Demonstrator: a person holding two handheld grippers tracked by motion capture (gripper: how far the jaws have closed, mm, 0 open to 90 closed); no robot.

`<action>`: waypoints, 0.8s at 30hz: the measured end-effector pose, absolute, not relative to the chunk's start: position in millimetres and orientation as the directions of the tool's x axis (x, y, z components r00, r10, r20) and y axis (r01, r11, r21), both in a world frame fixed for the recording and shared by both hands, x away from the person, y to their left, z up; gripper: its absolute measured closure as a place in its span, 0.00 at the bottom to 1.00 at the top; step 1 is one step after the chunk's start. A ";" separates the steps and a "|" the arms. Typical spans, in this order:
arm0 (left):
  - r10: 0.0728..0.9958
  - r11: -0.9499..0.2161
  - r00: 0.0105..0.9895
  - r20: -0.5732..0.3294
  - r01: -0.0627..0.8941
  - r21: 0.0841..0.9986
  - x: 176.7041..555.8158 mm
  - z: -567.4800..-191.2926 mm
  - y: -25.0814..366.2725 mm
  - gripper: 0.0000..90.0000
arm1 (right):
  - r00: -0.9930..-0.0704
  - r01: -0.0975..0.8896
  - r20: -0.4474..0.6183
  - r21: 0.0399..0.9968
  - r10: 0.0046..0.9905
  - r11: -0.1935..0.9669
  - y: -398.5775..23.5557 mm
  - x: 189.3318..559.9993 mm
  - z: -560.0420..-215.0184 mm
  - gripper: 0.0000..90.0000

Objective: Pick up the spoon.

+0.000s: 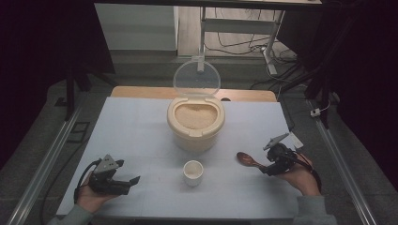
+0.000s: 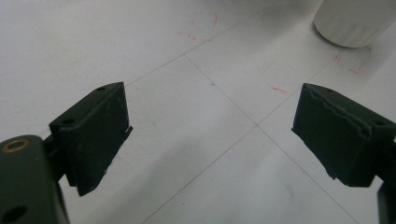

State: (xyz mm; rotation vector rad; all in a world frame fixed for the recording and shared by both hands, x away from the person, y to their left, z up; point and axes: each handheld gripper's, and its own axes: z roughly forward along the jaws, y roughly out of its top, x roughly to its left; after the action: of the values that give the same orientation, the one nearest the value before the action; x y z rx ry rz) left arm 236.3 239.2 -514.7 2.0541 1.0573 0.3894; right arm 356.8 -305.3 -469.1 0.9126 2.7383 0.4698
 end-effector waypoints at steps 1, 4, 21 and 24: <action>0.791 -0.352 0.608 -0.075 0.552 0.756 236.2 -514.7 239.1 0.12 | -0.784 0.543 -0.103 0.365 0.612 0.757 -305.3 356.8 -469.1 0.46; 0.791 -0.352 0.608 -0.075 0.551 0.756 236.2 -514.8 239.4 0.12 | -0.785 0.548 -0.102 0.345 0.611 0.762 -307.8 357.7 -472.5 0.51; 0.788 -0.359 0.611 -0.070 0.549 0.755 235.9 -515.3 240.1 0.12 | -0.810 0.545 -0.075 0.272 0.582 0.793 -311.4 364.4 -487.4 0.77; 0.788 -0.360 0.612 -0.069 0.549 0.754 236.0 -515.4 240.3 0.12 | -0.823 0.533 -0.062 0.260 0.565 0.805 -308.9 365.2 -487.7 0.84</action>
State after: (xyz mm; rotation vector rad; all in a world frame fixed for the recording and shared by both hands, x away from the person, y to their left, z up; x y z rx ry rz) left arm 236.0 240.3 -515.4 2.0617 1.0508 0.3928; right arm 365.2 -308.9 -487.7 0.8730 2.8540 0.3499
